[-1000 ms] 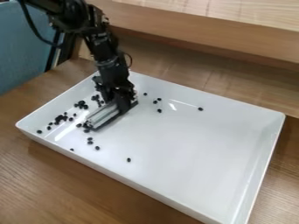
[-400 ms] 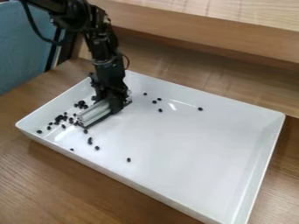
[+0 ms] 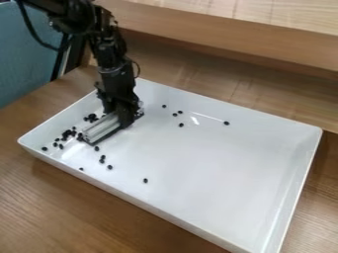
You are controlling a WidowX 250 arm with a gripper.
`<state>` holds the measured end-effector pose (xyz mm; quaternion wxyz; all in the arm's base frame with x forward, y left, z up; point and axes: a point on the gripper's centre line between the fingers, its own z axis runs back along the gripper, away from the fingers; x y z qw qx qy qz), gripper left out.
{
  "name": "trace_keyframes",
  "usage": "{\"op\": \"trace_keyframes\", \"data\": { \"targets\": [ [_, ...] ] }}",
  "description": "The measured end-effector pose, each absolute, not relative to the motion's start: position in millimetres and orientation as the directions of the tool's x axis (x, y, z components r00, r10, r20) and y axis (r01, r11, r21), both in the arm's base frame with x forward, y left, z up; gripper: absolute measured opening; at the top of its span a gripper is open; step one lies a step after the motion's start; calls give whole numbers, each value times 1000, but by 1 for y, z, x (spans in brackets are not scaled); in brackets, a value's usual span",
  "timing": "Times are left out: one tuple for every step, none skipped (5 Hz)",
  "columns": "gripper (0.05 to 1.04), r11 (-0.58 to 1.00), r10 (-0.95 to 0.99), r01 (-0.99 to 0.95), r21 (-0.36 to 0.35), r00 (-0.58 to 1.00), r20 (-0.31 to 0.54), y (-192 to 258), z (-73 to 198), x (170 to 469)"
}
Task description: Sweep into pile
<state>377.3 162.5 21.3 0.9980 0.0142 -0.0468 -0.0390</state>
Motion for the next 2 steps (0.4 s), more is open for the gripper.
{"op": "trace_keyframes", "data": {
  "targets": [
    [398,998,-62,60,26,994,92,169,21,374],
    [445,999,-53,52,12,994,95,171,21,372]
  ]
}}
